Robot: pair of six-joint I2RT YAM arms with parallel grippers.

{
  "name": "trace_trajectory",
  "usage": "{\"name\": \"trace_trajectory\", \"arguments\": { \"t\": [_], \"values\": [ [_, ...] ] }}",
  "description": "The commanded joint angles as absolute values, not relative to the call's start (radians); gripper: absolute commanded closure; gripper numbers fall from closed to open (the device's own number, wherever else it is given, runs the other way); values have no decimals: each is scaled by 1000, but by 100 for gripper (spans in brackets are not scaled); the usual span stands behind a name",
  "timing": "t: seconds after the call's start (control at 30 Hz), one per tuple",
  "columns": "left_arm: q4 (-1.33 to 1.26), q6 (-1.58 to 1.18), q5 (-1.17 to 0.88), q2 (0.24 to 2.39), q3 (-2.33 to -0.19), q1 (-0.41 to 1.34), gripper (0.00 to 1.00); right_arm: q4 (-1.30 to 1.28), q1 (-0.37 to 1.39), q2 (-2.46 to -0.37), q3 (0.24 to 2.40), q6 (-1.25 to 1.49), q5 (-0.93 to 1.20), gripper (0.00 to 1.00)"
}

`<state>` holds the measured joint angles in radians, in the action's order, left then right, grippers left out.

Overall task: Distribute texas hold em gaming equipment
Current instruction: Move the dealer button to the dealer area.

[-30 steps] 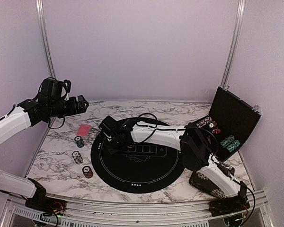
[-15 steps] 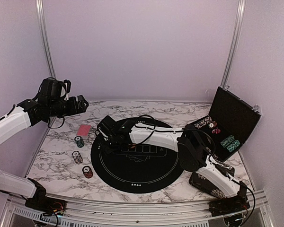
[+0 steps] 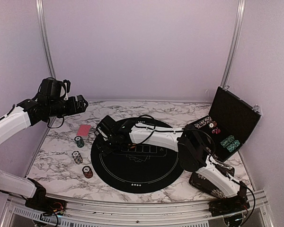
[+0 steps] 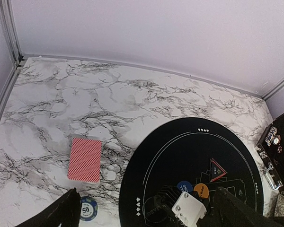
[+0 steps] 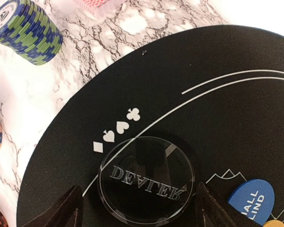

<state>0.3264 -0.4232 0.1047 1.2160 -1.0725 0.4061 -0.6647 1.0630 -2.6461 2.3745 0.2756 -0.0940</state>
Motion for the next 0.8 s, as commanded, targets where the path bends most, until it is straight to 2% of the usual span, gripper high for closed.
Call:
{"name": "trace_trajectory", "arguments": {
  "t": [0.0, 0.27, 0.77],
  "values": [
    [320, -416, 97, 1204, -1060, 400, 1, -642, 1074, -2582, 2418, 266, -76, 20],
    [320, -420, 89, 1209, -1065, 397, 1, -648, 1060, -2468, 2356, 247, -133, 20],
    [307, -435, 41, 1251, -1084, 399, 1, -617, 920, -2247, 2017, 245, -225, 23]
  ]
}}
